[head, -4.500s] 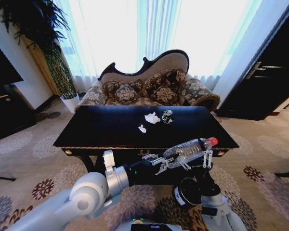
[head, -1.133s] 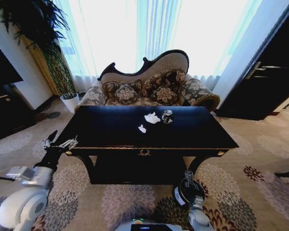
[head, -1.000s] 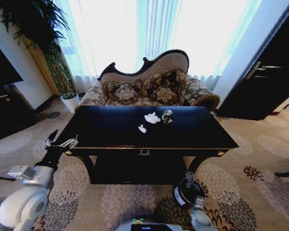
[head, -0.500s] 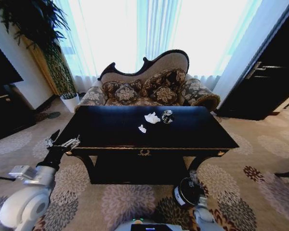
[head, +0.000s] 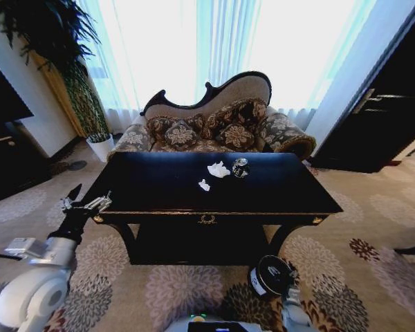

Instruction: Move to the front of the table and place the trash on the table into the trash bin.

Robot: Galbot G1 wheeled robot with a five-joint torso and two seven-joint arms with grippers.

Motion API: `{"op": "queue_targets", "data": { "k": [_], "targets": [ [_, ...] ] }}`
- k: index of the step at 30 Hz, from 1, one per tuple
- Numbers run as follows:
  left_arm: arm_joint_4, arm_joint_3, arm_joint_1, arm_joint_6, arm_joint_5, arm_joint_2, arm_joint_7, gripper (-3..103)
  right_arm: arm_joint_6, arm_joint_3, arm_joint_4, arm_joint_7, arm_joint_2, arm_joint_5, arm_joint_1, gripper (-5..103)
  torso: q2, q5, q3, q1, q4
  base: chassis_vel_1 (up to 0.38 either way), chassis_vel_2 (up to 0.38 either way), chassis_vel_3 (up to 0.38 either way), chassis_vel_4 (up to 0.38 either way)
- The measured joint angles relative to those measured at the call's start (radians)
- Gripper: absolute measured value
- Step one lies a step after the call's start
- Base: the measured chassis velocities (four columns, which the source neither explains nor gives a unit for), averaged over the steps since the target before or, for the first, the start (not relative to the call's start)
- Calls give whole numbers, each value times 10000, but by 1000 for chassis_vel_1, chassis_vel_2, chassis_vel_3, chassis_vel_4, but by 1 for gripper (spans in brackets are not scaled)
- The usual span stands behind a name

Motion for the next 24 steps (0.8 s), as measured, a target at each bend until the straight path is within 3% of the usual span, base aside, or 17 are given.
{"op": "queue_targets", "data": {
  "k": [10, 24],
  "targets": [
    [-88, -113, 63, -27, -48, -63, 308, 100, 812, 261, 2805, -80, 656, 305, -2247, 100, 0, -2, -1, 0, -2, 0, 0, 0, 0],
    [-90, -114, 67, -27, -39, -62, 314, 100, 1294, 488, 5934, 192, 1687, 921, -4943, 100, 1, -2, -1, -1, -2, 0, 0, 0, 0]
  ]
}}
